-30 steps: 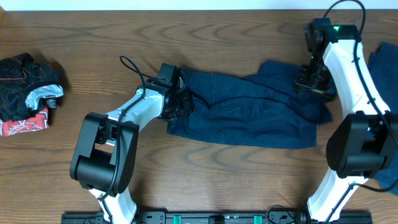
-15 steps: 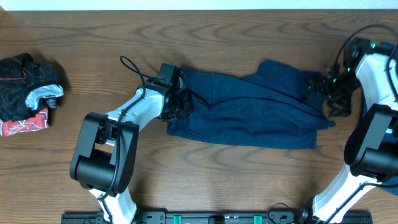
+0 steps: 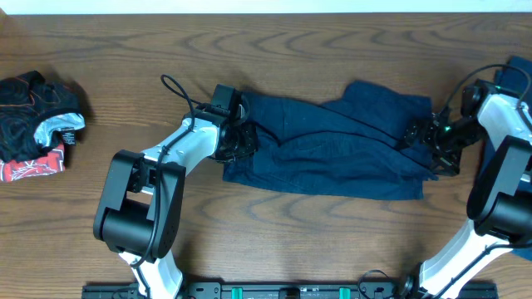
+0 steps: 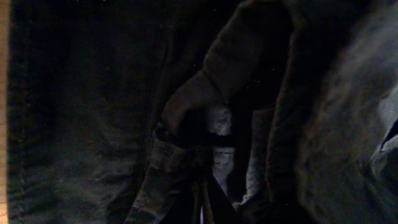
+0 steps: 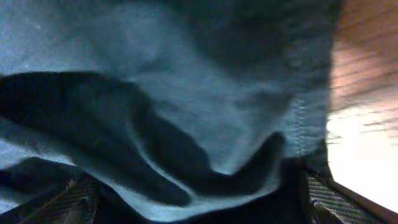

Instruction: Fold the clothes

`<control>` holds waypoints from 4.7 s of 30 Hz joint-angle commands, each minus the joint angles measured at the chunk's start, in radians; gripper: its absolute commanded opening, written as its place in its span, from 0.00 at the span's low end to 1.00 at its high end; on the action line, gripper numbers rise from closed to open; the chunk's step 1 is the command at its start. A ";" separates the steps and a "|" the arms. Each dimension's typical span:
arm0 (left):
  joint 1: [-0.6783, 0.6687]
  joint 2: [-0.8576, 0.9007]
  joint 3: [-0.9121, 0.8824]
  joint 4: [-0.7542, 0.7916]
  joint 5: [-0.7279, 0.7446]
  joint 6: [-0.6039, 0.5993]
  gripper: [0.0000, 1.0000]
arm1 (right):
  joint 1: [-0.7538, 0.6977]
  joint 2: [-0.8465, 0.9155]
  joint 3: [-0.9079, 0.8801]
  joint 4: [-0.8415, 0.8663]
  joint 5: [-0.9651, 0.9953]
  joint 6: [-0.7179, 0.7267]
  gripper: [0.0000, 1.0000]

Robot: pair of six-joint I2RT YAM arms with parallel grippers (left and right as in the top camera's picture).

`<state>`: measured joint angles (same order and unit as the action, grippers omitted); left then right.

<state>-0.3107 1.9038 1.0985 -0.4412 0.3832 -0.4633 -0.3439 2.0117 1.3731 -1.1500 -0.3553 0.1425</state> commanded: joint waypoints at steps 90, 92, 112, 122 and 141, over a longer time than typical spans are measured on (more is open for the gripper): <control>-0.027 -0.229 -0.001 -0.098 -0.097 0.040 0.06 | 0.282 -0.140 0.109 -0.111 0.075 -0.153 0.01; -0.027 -0.303 -0.001 -0.108 -0.108 0.040 0.06 | 0.313 -0.140 0.117 -0.115 0.109 -0.123 0.01; -0.027 -0.327 -0.001 -0.113 -0.138 0.040 0.06 | 0.455 -0.161 0.383 -0.328 0.225 -0.079 0.01; -0.084 -0.116 -0.001 0.048 -0.009 0.039 0.06 | 0.510 -0.161 0.386 -0.380 0.243 -0.036 0.02; -0.185 -0.108 -0.002 0.055 -0.023 0.012 0.06 | 0.796 -0.148 0.385 -0.336 0.243 0.122 0.01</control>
<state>-0.4919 1.7897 1.1000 -0.3691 0.3607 -0.4324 0.4183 1.8797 1.7393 -1.4937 -0.1032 0.2134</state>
